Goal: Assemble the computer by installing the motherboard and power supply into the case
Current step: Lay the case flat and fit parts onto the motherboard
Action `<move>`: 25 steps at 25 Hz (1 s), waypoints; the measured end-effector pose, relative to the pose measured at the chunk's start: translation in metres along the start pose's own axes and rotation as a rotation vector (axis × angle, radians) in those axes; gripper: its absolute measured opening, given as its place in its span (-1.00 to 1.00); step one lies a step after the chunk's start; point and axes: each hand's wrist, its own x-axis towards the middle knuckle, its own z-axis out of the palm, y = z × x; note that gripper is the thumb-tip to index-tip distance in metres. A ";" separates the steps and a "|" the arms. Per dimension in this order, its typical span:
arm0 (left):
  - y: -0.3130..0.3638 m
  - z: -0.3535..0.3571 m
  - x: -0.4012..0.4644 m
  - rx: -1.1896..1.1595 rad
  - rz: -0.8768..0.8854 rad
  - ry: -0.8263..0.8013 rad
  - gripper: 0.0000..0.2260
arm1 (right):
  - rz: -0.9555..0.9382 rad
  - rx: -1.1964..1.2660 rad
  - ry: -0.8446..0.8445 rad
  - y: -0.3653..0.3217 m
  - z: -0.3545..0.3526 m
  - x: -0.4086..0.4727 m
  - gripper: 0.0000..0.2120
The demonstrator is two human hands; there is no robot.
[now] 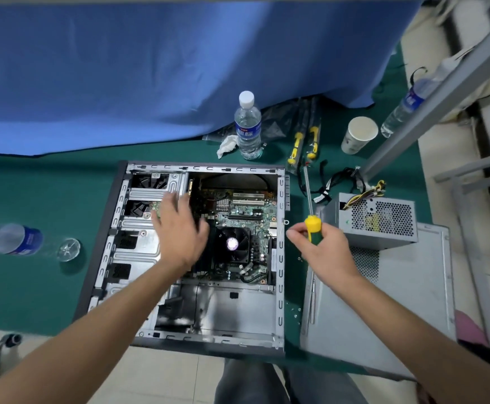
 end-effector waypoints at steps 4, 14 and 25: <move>0.051 -0.015 -0.028 -0.513 0.276 -0.321 -0.70 | 0.063 0.050 -0.082 -0.029 0.014 0.003 -0.86; 0.051 -0.028 -0.027 -0.862 0.340 -0.253 -0.88 | 0.221 0.412 -0.161 -0.051 0.049 -0.002 -0.80; 0.049 -0.027 -0.009 -0.777 0.388 -0.195 -0.88 | 0.209 0.357 -0.263 -0.052 0.043 0.016 -0.91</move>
